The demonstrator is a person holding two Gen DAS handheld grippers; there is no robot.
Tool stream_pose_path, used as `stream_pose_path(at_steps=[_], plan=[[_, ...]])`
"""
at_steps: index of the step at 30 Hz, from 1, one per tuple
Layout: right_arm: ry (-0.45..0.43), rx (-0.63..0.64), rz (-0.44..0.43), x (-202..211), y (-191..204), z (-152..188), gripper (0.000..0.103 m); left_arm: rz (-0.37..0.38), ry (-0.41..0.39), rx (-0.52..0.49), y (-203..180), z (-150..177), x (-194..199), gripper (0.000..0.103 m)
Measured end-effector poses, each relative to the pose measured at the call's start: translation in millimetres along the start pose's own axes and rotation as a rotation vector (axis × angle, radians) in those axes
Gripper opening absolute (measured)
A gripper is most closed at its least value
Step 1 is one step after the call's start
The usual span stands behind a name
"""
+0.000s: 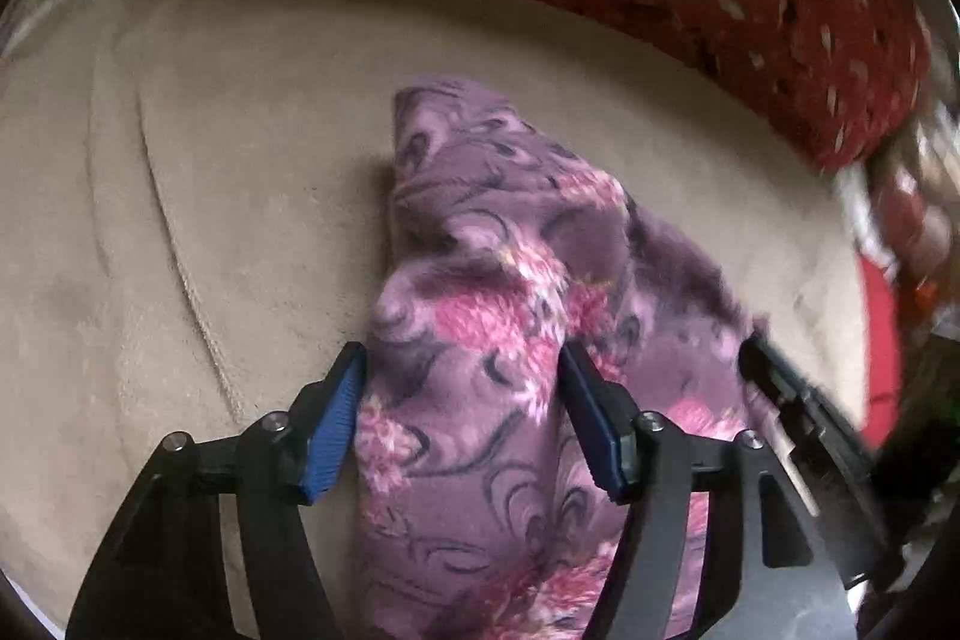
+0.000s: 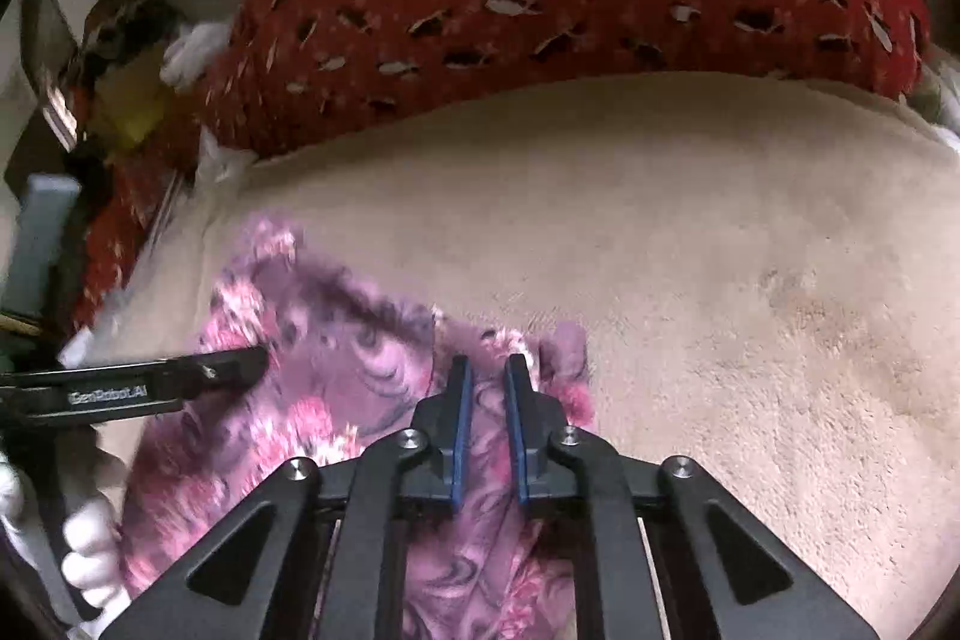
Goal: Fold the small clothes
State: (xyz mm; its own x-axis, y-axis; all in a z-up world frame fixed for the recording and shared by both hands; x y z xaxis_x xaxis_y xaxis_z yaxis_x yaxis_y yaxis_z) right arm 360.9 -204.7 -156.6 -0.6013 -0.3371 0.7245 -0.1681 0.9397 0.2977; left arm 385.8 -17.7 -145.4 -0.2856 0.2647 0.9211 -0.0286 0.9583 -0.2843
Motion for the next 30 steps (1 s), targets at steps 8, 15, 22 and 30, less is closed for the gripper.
stream_pose_path(at_steps=[8, 15, 22, 30], plan=[[0.005, 0.02, -0.162, 61, 30, 14, 0.033, -0.005, -0.101, -0.056, 21, 38, 53, 0.063], [0.138, 0.113, 0.012, 44, 36, 52, 0.037, -0.041, -0.062, -0.082, 27, 65, 59, 0.065], [0.197, 0.205, 0.013, 76, 55, 97, 0.05, -0.07, -0.035, -0.095, 52, 121, 59, 0.073], [0.187, -0.024, 0.036, 72, 29, 138, 0.071, -0.068, -0.005, -0.039, 74, 144, 48, 0.094]])
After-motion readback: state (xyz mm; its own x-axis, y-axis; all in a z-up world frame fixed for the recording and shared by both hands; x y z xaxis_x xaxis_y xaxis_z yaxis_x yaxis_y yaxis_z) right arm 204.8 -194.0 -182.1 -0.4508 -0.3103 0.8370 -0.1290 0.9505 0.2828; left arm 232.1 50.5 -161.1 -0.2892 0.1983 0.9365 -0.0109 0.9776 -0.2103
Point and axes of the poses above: each gripper's, at about its wrist camera, not at the fingertips, and x roughly against the way its jaws point, y to its left, z to its underside, the point moved 10 cm from there along -x, roughly the way its jaws point, and after that the axes turned 5 degrees about x, right-handed, at the moved point
